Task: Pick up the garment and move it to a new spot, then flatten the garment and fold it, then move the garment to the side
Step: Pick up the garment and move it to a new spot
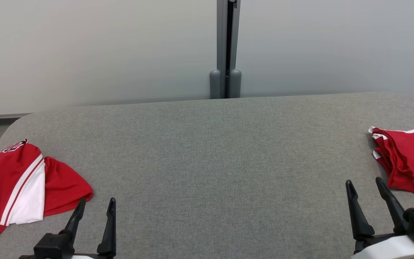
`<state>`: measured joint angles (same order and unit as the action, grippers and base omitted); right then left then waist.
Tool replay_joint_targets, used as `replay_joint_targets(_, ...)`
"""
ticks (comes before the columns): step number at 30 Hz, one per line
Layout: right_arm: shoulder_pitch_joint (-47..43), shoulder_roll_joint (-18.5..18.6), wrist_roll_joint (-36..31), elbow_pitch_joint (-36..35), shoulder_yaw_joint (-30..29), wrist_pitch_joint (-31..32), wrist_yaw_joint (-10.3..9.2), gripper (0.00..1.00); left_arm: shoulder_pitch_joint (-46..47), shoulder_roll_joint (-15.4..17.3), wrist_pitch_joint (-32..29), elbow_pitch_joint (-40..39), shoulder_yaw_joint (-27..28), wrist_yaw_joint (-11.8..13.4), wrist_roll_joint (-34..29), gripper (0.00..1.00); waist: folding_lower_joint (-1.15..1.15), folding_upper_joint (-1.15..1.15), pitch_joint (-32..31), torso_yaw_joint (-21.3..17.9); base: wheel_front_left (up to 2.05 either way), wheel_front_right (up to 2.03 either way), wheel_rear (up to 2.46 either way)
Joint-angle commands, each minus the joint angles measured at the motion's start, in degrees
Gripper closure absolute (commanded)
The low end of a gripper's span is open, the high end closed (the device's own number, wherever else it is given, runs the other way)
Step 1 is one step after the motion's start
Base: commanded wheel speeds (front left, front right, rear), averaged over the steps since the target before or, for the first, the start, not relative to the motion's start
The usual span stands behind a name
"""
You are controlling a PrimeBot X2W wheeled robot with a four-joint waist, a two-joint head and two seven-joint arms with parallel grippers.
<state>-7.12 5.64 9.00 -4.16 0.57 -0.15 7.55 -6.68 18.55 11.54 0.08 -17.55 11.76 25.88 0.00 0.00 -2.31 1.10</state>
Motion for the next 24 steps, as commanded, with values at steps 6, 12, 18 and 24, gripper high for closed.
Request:
replay_joint_targets(6,-0.7,0.0,-0.3,-0.5,-0.3,-0.3,-0.12,0.0,2.1,-0.1,-0.3,-0.2,0.1,0.2,0.9,0.0,0.0,0.0,0.6,2.5,0.0,0.0,0.0)
replay_joint_targets(12,-0.7,0.3,-0.3,-2.8,0.1,0.2,-0.1,0.0,4.2,-0.4,0.8,0.4,1.3,0.0,1.4,0.0,0.0,0.0,1.2,9.2,0.0,0.0,0.0)
replay_joint_targets(18,-0.4,0.2,-0.3,-4.7,1.3,0.7,-0.1,0.0,5.2,0.1,2.0,0.9,2.6,-0.8,1.9,0.0,0.0,0.0,1.1,16.8,0.0,0.0,0.0)
replay_joint_targets(24,0.1,0.2,-0.1,-5.5,2.8,1.3,-0.1,0.0,5.6,0.9,2.7,1.0,3.6,-1.6,1.9,0.0,0.0,0.0,1.1,21.9,0.0,0.0,0.0)
